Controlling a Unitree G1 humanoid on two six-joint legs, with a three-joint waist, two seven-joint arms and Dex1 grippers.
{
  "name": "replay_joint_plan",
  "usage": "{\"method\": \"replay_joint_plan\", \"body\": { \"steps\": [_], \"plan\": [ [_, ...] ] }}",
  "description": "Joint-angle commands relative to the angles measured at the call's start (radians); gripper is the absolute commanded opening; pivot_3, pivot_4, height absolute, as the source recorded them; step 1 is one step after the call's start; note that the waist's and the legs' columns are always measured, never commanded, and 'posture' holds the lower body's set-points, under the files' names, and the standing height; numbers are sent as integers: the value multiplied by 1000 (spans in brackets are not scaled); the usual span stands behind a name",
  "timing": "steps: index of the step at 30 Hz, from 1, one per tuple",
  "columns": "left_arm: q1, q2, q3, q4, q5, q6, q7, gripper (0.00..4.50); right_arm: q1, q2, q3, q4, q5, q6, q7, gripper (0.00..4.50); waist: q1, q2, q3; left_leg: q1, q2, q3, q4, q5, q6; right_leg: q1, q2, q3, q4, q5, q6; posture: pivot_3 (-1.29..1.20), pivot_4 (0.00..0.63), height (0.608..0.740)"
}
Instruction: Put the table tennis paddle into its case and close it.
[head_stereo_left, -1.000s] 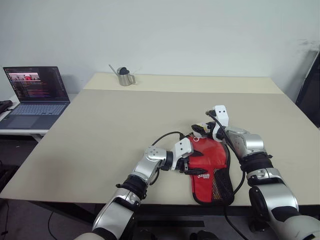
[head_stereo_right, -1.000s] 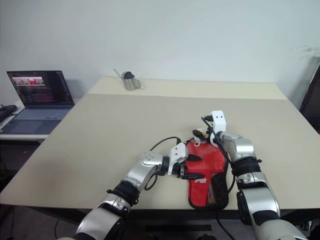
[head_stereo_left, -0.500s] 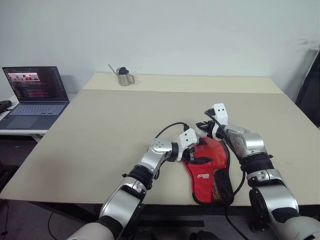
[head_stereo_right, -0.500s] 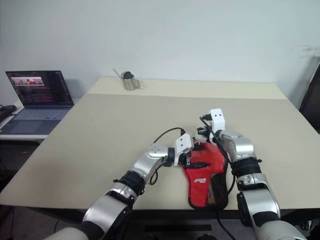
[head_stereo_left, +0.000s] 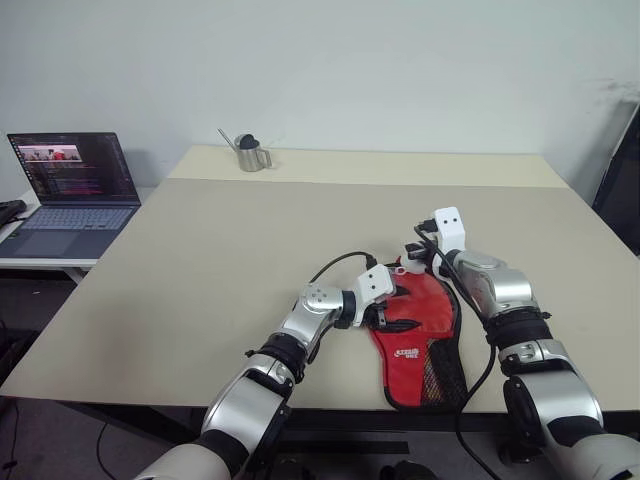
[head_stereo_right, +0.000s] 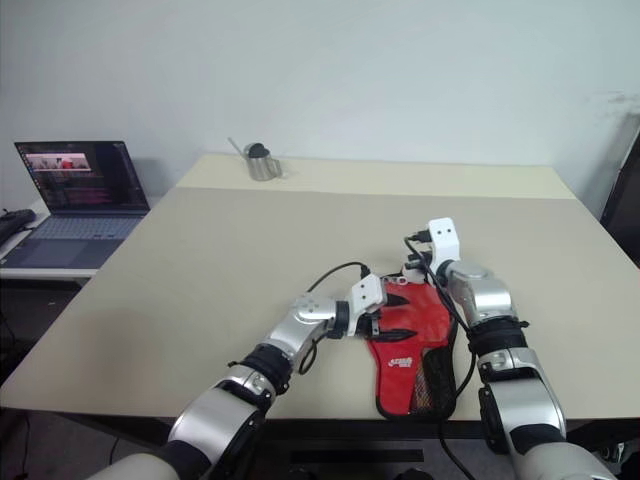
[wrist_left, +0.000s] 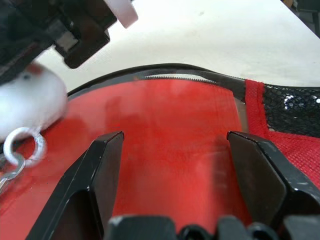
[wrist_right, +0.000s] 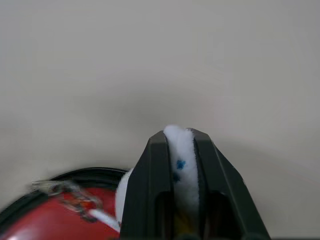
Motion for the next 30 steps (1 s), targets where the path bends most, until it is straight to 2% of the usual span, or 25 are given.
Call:
{"method": "replay_joint_plan", "body": {
  "steps": [1, 8, 23, 30],
  "plan": [
    [14, -1, -13, 42, 22, 1, -21, 3599, -32, -38, -35, 56, -45, -115, -72, 133, 0, 0, 0, 0, 0, 0, 0, 0, 0, 0, 0, 0, 0, 0, 0, 0, 150, 740],
    [29, -8, -19, 36, 23, 5, -41, 3599, -55, -55, -53, 134, -56, -231, -126, 132, 8, 0, 0, 0, -1, 0, 0, 0, 0, 1, 0, 0, 0, 0, 0, 0, 150, 740],
    [54, -5, -16, 9, 23, 22, -32, 3599, -153, -58, -59, 272, -66, -356, -156, 126, 9, 0, 0, 0, -1, 0, 0, 0, 0, 1, 0, 0, 0, 0, 0, 0, 150, 740],
    [60, -12, -14, 6, 20, 25, -17, 3599, -88, -122, -63, 254, -83, -335, -157, 124, 10, 0, 0, 0, -1, 0, 0, 0, 0, 1, 0, 0, 0, 0, 0, 0, 150, 740]
  ]
}}
